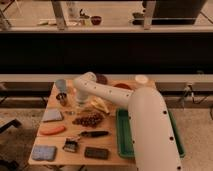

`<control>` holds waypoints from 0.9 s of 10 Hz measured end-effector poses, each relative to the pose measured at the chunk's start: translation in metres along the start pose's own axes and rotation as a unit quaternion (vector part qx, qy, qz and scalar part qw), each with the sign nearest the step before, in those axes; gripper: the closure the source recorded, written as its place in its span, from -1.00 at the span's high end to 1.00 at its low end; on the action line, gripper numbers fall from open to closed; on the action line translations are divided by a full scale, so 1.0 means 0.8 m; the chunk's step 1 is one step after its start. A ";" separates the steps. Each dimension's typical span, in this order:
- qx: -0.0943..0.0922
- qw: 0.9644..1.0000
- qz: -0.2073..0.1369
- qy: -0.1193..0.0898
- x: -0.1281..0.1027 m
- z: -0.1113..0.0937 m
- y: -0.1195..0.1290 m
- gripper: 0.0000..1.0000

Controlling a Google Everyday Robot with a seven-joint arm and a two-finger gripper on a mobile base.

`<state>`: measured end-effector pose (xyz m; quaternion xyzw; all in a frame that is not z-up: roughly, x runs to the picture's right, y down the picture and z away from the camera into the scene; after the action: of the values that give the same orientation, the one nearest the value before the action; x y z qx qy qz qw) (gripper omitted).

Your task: Place fork in red bowl

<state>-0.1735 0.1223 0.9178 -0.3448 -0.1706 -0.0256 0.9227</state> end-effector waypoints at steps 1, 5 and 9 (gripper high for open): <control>0.000 1.000 0.000 0.000 0.000 0.000 0.000 -1.00; 0.051 0.998 -0.021 0.024 -0.009 -0.051 -0.003 -1.00; 0.100 0.992 -0.051 0.050 -0.040 -0.120 -0.002 -1.00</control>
<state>-0.1752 0.0569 0.8411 -0.2400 -0.1430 -0.0726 0.9575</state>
